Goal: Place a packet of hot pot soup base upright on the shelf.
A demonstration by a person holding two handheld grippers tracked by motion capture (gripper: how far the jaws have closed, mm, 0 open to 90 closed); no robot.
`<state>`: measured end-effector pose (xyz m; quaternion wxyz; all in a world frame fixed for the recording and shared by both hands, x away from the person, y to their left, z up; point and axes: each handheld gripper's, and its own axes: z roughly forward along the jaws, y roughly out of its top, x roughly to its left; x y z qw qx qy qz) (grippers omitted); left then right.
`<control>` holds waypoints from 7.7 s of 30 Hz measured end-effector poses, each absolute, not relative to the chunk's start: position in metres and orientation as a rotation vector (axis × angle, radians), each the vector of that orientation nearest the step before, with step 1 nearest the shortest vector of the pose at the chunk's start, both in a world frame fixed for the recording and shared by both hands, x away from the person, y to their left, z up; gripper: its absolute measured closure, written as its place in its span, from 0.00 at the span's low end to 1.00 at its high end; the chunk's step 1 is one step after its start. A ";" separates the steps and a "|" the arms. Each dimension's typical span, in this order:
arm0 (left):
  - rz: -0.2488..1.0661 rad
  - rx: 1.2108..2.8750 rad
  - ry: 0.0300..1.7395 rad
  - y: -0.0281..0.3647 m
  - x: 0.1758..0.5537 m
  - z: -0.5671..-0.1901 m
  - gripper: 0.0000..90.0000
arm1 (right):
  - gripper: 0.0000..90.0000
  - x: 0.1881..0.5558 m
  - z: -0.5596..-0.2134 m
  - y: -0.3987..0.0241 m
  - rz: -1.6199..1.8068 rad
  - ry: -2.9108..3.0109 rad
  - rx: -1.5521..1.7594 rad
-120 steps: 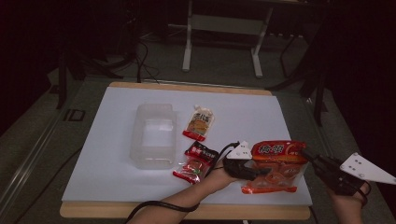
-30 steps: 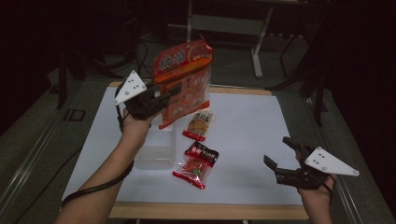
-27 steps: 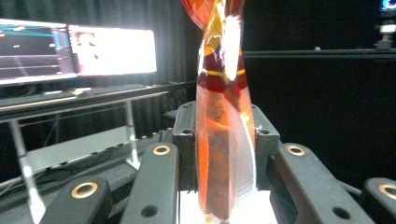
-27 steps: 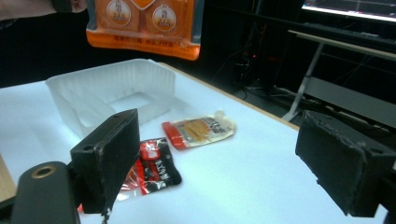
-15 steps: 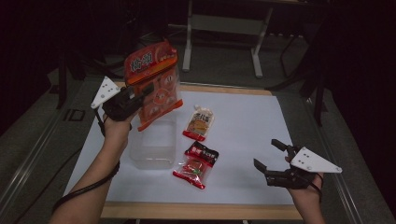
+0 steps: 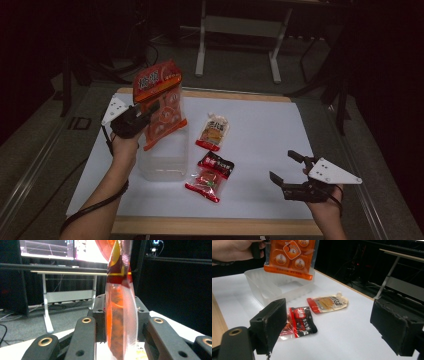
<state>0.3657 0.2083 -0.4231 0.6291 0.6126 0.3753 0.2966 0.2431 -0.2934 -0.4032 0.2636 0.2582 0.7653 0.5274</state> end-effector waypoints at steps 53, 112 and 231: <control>0.542 1.485 1.017 0.230 0.375 -0.469 0.69 | 0.15 0.246 -0.411 -0.297 1.447 2.096 0.715; 0.561 1.610 0.804 0.225 0.242 -0.438 0.02 | 0.15 0.247 -0.419 -0.280 1.450 2.144 0.686; 0.423 1.779 0.590 0.160 0.215 -0.505 0.03 | 0.92 0.359 -0.530 -0.171 1.081 2.742 0.755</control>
